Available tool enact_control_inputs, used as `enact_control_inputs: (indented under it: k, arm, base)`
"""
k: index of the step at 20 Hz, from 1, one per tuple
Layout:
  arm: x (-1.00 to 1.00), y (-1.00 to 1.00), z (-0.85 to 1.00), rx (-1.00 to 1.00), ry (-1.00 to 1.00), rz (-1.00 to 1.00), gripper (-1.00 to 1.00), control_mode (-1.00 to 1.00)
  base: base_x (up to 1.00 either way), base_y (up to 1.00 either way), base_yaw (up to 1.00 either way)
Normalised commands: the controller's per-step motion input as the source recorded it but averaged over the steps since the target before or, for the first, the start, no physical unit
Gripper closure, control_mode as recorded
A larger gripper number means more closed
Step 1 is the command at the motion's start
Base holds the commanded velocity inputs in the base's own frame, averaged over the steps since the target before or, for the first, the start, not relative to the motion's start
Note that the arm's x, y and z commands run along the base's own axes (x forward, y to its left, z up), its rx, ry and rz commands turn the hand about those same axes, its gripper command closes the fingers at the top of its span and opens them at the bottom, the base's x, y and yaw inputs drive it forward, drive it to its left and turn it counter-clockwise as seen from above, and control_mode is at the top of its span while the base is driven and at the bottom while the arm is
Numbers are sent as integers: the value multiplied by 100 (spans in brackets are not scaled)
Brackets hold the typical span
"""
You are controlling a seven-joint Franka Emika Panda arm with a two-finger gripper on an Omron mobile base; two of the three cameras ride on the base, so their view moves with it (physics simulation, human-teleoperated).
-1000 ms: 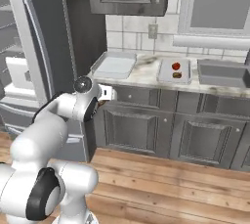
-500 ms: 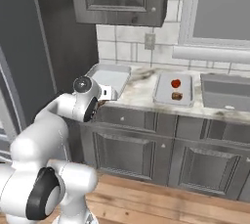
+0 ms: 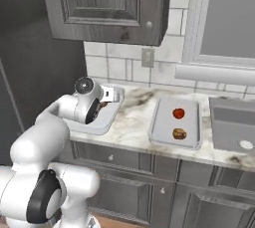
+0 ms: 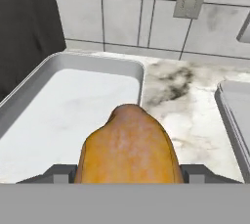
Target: Place one tomato and one chicken drumstick in each tupperware on the nearby counter, to pack two identical lunches.
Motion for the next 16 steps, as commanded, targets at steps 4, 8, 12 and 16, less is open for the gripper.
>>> enact_control_inputs:
  k: [4,8,12,16]
  arm:
    - [0,0,0,0,0,0,100,100]
    - [0,0,0,0,0,0,100,100]
    - [0,28,-33,-2,4,0,100,-100]
    - [-8,45,-64,-5,5,0,100,-100]
  base:
    - [83,27,0]
    - [43,32,0]
    - [0,8,0]
    - [0,0,0]
